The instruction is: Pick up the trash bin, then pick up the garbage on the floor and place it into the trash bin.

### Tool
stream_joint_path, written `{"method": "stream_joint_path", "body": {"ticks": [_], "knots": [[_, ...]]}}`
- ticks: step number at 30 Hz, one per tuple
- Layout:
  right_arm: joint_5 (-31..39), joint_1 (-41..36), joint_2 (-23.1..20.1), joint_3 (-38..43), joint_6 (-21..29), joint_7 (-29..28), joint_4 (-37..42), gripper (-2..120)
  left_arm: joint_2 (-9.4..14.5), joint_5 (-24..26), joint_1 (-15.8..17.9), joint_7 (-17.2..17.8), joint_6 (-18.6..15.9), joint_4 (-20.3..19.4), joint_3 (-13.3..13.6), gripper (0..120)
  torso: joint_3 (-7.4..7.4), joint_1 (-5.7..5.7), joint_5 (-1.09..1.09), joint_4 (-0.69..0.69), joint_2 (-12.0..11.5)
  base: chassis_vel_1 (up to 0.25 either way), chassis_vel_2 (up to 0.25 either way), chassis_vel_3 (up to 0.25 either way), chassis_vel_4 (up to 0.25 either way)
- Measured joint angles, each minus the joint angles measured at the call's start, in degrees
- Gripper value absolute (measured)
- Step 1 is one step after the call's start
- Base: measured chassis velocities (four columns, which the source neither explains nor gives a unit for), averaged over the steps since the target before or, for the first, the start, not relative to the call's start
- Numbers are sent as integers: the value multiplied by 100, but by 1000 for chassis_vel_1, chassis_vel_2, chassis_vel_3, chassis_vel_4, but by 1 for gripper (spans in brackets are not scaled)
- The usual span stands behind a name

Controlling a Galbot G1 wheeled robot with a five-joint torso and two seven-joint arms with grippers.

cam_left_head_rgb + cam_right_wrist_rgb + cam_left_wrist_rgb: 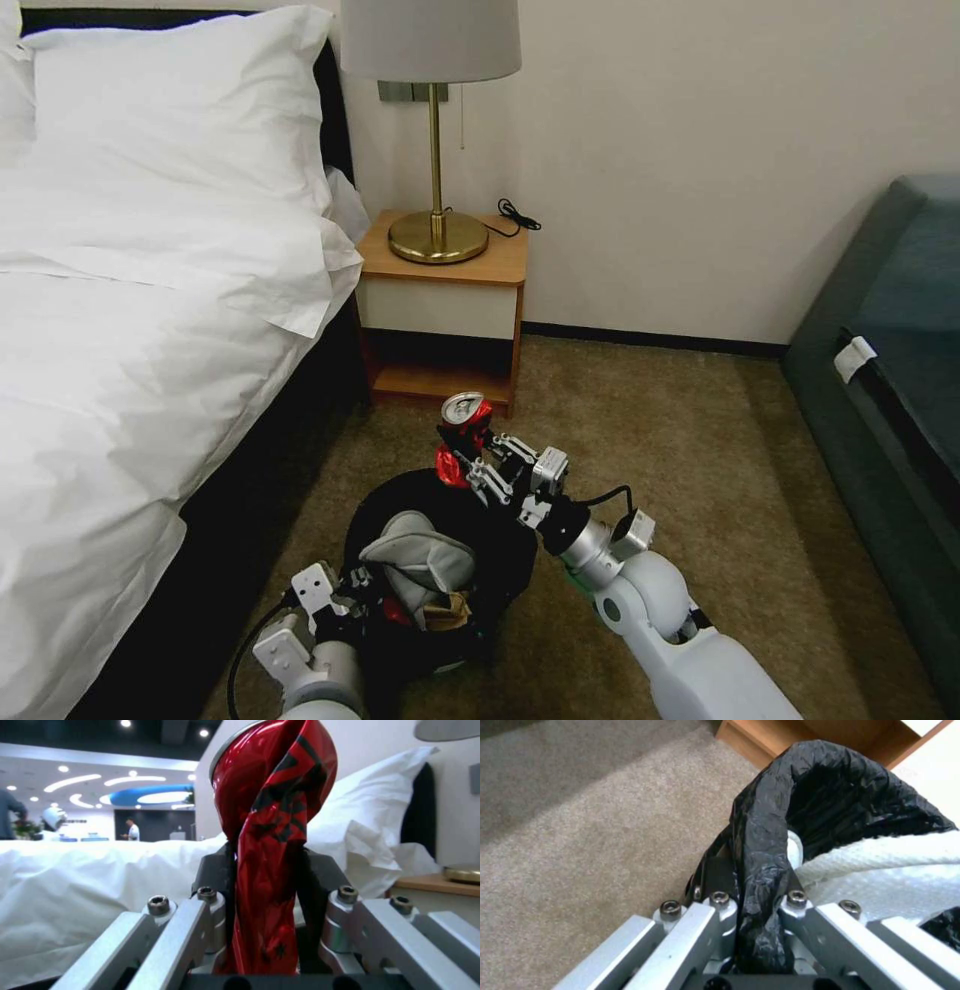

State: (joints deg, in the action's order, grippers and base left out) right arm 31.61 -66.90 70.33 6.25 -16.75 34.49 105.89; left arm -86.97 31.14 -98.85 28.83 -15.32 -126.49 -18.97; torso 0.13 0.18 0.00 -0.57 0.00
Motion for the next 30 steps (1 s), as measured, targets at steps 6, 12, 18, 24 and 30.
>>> {"method": "stream_joint_path", "body": {"ticks": [6,12,18,24,30], "knots": [[-58,-24,32,-45,-8,69,-51,24,31,18,-49,-43,-7,-123,0,4,0,0,0,0,0,0,0,0,0],[-62,12,62,-36,41,-16,-199,35,77,27,-125,-54,-8,-305,0,4,0,0,0,0,0,0,0,0,0],[-38,44,71,-25,79,-27,-266,55,91,30,-156,-54,-10,-387,30,4,0,0,0,0,0,0,0,0,0],[24,68,91,-19,134,-40,-313,77,97,31,-186,-54,-11,-440,79,4,0,0,0,0,0,0,0,0,0],[73,69,92,-9,168,-45,-320,95,88,9,-200,-55,-12,-458,130,4,0,0,0,0,0,0,0,0,0]]}}
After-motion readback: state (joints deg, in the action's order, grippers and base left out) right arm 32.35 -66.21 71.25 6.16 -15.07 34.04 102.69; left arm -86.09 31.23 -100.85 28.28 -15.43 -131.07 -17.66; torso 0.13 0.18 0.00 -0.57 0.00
